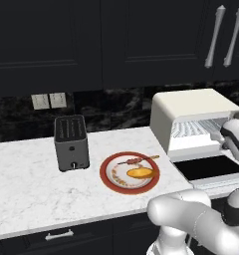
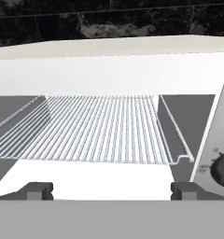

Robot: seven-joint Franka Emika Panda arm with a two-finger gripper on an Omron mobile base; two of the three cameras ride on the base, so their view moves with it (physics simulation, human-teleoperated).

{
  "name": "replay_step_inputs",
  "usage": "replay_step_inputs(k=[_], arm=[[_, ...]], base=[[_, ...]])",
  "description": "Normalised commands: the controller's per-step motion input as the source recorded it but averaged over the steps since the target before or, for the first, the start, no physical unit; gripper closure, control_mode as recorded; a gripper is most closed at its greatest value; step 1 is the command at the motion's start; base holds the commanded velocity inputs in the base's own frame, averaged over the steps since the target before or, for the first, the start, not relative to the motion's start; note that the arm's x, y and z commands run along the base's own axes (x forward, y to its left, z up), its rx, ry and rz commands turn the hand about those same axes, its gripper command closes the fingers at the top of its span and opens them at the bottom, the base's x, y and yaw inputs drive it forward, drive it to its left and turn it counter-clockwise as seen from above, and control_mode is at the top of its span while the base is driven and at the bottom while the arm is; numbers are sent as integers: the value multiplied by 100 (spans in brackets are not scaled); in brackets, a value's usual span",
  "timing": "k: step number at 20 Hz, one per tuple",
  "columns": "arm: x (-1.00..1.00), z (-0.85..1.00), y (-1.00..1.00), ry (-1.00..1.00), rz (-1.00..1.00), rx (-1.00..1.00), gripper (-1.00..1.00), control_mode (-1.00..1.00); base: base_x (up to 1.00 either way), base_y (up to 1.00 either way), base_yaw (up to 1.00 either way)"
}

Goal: Pick up the kebab skewer and baguette bread, and place them inside the toaster oven. Close the toaster oven door and start by setting the timer.

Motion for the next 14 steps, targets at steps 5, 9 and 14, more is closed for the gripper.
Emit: replay_step_inputs(k=[5, 9, 14], arm=[[17, -34, -8, -9, 0, 0, -100, -100], [4, -19, 2, -5, -1, 0, -100, -100], [23, 0, 3, 0, -2, 0, -100, -100]], base=[[0, 0, 0], [0, 0, 0], [0, 0, 0]])
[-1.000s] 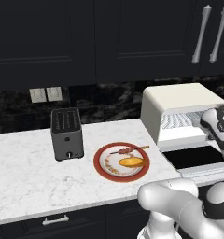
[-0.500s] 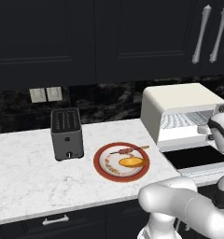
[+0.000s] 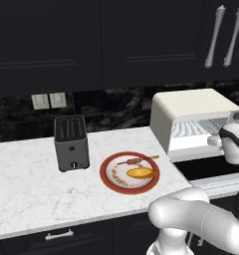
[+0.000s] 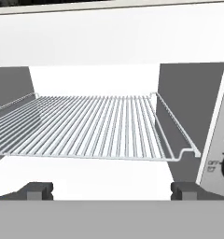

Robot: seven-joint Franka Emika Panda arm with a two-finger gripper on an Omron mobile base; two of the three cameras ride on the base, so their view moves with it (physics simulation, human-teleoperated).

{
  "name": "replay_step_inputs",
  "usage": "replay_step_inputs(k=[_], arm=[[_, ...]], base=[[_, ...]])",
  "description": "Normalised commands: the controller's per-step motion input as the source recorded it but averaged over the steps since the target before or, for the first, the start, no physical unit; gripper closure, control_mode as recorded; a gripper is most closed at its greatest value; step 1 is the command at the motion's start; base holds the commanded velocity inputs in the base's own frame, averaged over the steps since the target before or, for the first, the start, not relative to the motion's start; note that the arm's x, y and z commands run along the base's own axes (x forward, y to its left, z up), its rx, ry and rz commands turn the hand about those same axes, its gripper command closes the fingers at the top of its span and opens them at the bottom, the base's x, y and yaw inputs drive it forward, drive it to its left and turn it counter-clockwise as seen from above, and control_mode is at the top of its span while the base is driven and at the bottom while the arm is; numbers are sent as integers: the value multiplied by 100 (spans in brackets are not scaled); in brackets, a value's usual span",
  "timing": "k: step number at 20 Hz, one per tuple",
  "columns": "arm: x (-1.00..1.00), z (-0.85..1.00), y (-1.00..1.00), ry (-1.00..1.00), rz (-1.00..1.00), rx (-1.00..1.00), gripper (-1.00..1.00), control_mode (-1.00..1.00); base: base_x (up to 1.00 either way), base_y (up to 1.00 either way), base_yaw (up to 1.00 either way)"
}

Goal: Pick up the kebab skewer and baguette bread, and place them inside the toaster oven. Close the toaster oven door and start by setting the timer.

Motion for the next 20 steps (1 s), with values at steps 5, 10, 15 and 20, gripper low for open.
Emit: replay_step_inputs(k=[5, 10, 15, 20], arm=[[31, 0, 0, 0, -1, 0, -100, -100], [30, 0, 4, 0, -1, 0, -100, -100], [21, 0, 8, 0, -3, 0, -100, -100], [9, 0, 30, 0, -3, 0, -100, -100]], base=[[0, 0, 0], [0, 0, 0], [0, 0, 0], [0, 0, 0]])
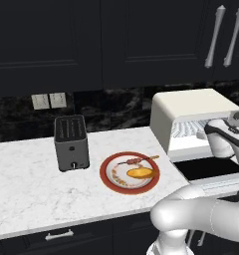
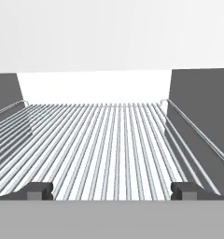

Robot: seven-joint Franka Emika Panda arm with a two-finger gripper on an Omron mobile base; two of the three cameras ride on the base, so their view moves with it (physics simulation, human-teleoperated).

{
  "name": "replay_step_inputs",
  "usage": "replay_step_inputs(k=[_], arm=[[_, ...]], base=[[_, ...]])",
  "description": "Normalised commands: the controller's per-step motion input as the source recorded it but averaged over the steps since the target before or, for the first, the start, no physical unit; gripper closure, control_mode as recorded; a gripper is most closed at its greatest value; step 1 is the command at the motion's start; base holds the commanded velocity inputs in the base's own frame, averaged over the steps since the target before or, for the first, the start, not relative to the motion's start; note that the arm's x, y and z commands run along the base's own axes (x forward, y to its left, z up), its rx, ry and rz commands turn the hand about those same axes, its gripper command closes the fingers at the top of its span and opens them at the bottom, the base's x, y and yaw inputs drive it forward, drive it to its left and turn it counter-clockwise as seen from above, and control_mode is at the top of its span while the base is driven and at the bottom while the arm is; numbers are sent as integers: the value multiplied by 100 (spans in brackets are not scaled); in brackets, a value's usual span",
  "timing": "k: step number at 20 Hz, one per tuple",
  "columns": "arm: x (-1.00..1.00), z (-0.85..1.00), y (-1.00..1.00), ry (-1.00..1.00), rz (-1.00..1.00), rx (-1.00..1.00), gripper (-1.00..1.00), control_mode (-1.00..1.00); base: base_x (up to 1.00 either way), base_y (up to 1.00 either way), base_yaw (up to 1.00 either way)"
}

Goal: Pick up the kebab skewer and baguette bread, and place them inside the toaster oven. Close the toaster oven door and start by setting the timer.

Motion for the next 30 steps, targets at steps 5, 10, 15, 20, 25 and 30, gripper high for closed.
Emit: replay_step_inputs(k=[5, 10, 15, 20, 25, 30], arm=[[2, 0, 32, 0, -6, 0, -100, -100], [7, 0, 18, 0, -9, 0, -100, -100], [20, 0, 17, 0, -9, 0, -100, -100], [25, 0, 4, 0, -2, 0, -100, -100], [6, -6, 0, 1, 0, 0, -100, -100], [0, -27, 0, 0, 1, 0, -100, -100]], base=[[0, 0, 0], [0, 0, 0], [0, 0, 0], [0, 0, 0], [0, 0, 0], [0, 0, 0]])
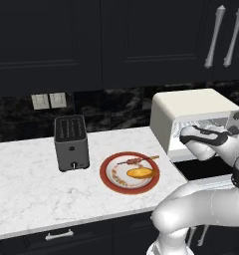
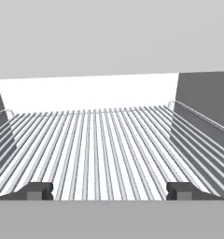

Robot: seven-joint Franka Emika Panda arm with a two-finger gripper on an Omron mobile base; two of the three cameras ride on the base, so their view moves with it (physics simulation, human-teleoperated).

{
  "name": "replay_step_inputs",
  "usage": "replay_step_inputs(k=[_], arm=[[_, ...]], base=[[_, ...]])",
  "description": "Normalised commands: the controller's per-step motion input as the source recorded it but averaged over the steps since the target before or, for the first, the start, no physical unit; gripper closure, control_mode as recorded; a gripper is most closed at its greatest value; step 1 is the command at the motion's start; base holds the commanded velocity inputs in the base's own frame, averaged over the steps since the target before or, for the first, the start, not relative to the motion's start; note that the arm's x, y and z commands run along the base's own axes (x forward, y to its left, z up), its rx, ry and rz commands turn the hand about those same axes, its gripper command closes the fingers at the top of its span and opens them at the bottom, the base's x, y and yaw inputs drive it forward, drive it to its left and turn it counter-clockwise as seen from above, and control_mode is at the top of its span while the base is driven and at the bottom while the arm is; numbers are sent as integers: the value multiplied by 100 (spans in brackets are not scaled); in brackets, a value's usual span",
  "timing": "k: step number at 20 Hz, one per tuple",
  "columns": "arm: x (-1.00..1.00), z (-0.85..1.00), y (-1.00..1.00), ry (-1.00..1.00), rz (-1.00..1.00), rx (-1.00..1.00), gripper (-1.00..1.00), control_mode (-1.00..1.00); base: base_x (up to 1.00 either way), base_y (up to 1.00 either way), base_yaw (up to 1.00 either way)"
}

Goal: Pick up the kebab skewer and baguette bread, and place them inside the toaster oven. Close the toaster oven door and start by setting the timer.

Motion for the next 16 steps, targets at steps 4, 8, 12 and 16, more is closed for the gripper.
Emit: replay_step_inputs(k=[4, 8, 12, 16], arm=[[-3, -42, 0, 3, 2, 0, -100, -100], [-28, -55, 0, 11, 0, 0, -100, -100], [-58, -68, 0, 19, 0, -1, -100, -100], [-77, -75, 0, 22, 0, 0, -100, -100]], base=[[0, 0, 0], [0, 0, 0], [0, 0, 0], [0, 0, 0]])
